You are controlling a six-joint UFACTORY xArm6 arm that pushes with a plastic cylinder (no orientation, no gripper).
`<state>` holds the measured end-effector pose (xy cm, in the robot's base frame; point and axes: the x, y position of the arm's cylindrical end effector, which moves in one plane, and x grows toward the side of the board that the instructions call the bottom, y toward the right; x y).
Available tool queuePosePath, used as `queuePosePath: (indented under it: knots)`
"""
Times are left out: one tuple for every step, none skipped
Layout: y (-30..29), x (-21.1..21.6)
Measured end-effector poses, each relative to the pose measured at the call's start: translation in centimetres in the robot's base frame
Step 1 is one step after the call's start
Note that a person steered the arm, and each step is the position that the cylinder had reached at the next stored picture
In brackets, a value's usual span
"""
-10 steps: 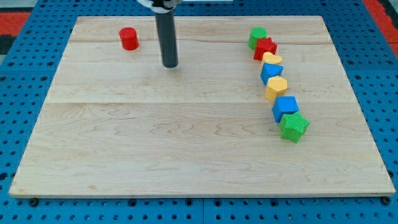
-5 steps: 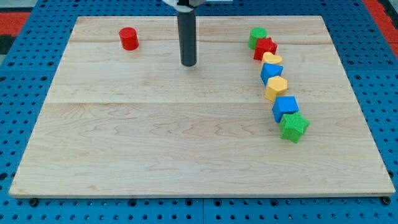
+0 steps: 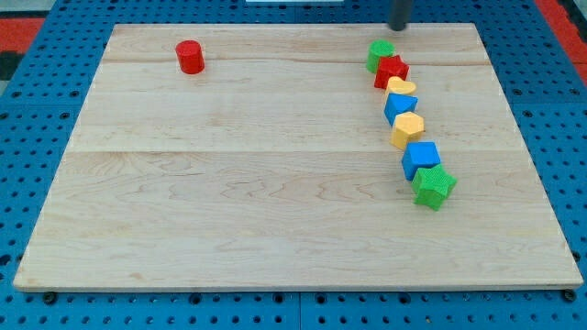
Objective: Separate the red star from the vertical line of blocks
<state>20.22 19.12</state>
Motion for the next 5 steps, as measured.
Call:
queuePosePath:
  knots:
    - [1.3, 3.7]
    - [-1.0, 8.9]
    - [-2.7, 12.4]
    - [-7.1, 12.2]
    - [-9.4, 11.5]
